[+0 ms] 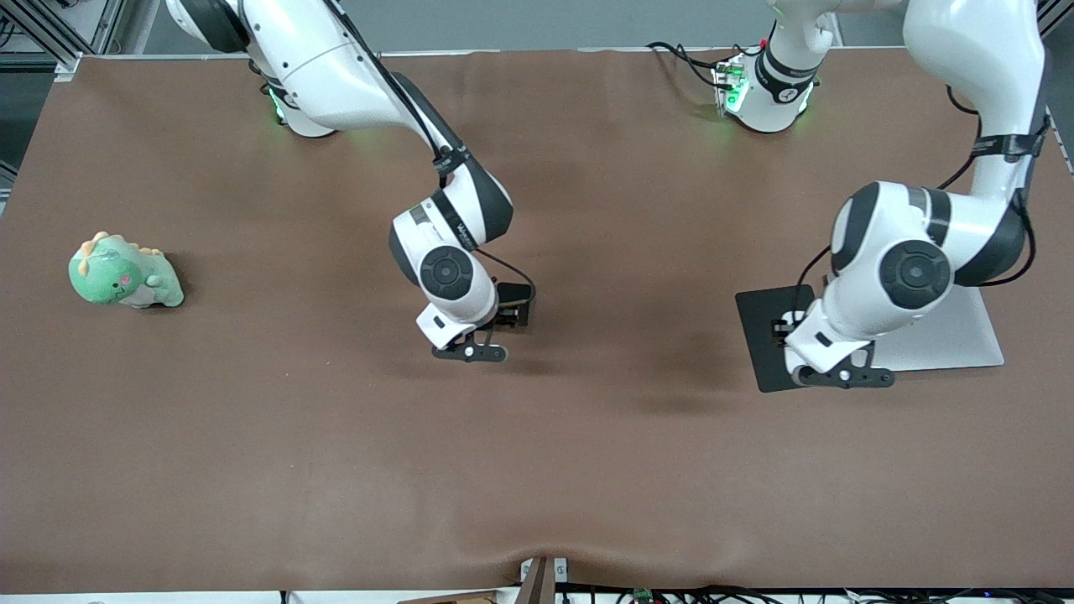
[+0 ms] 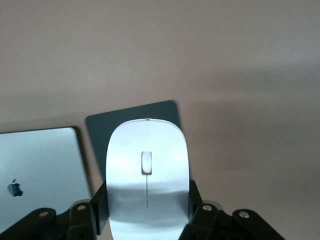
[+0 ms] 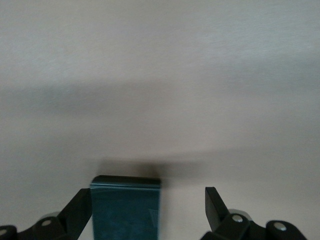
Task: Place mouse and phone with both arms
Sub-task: 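Carry the mouse to the mouse pad while the right gripper grasps the phone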
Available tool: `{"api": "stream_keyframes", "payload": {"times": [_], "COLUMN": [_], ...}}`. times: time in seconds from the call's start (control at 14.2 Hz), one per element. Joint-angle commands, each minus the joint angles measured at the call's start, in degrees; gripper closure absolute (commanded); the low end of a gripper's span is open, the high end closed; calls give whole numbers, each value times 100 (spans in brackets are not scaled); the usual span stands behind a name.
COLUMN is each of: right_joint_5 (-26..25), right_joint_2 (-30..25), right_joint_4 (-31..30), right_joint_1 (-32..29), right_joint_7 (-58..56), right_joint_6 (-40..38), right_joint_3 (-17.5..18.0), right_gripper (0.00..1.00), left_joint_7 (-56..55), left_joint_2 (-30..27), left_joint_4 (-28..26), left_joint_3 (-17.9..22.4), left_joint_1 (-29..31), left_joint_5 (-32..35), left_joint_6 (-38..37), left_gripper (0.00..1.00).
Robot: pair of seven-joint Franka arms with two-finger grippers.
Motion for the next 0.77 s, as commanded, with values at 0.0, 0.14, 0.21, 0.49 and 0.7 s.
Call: {"api": "stream_keyframes", "payload": {"times": [0.0,0.14,0.21,0.49,0.7], "right_joint_5": [-12,5,6,23,76], "right_joint_2": [115,132,194,308,317], "right_joint_4": [29,19,11,-7,-77], "right_joint_1": [220,246,246,264,264], "right_joint_7": [-198,-164,-155,-155,-111], "right_joint_6": [245,272,315,378,377], "right_joint_3": [-45,-45,-45,-36,-36], "right_gripper": [0,0,0,0,0], "left_joint_7": [450,487,487,356,205], "left_joint_2": [-383,-409,-436,-366,-243], "left_joint_4": [-615,-931,-1133,-1731,-2215], "left_joint_3": [-84,-76,-76,-76,-76], "left_joint_1": [485,627,732,935,996], "left_joint_5": [88,88,88,27,18], "left_joint_6": [305,551,822,1692,2685], "left_gripper": [85,85,85,85,82]}}
